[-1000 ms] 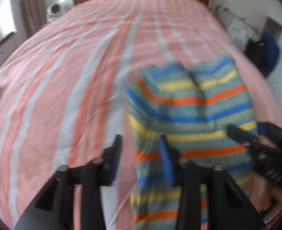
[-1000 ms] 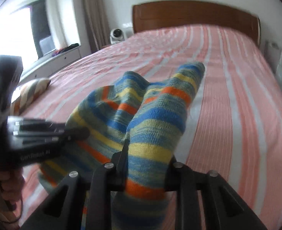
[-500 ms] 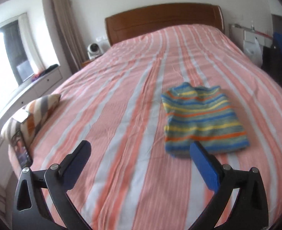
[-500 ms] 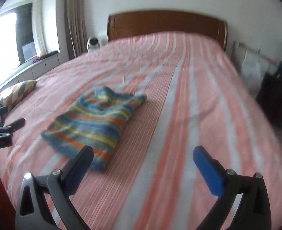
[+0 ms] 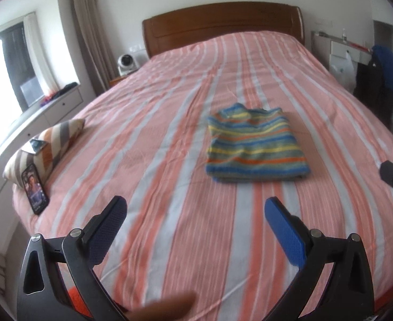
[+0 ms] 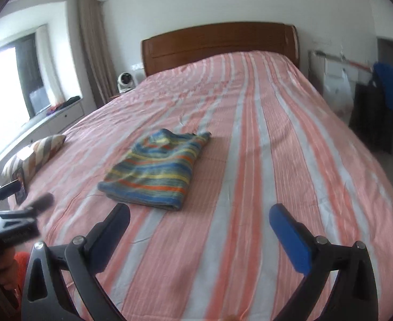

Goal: Fold small clothes

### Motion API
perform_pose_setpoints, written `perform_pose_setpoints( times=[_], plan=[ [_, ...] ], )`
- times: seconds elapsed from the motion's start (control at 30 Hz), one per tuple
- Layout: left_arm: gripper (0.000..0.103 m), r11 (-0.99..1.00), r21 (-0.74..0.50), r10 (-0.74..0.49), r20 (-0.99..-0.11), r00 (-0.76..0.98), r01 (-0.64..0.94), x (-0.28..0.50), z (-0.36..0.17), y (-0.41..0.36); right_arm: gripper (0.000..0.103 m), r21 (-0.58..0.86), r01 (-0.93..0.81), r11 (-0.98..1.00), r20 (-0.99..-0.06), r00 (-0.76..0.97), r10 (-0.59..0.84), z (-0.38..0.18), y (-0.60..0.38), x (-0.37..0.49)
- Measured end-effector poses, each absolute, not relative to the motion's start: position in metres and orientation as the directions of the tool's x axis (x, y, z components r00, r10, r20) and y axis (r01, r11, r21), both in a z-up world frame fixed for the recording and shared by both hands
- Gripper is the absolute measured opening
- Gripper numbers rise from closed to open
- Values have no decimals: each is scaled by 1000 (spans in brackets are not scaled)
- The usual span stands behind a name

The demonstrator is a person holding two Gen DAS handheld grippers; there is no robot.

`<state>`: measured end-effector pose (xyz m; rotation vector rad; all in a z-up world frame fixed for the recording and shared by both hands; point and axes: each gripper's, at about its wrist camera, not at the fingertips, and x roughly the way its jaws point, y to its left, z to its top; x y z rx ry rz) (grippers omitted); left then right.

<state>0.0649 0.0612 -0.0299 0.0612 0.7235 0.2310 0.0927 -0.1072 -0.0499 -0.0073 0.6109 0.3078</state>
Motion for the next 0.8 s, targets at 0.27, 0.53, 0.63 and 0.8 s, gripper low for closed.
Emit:
perform_pose_setpoints(
  times=[0.27, 0.53, 0.63, 0.8],
  plan=[
    [103, 984, 40, 157, -655, 740, -174, 34, -30, 69, 103, 231, -423, 876, -580, 663, 473, -58, -96, 69],
    [103, 984, 39, 156, -666, 729, -175, 33, -8, 69, 103, 115, -366, 923, -703, 627, 336, -42, -71, 73],
    [103, 983, 37, 156, -679, 717, -179, 30, -1, 67, 102, 92, -385, 918, -713, 618, 331, -28, -62, 67],
    [103, 980, 49, 170, -697, 697, -191, 30, -3, 66, 102, 68, -372, 926, -692, 651, 312, -18, -61, 55]
  ],
)
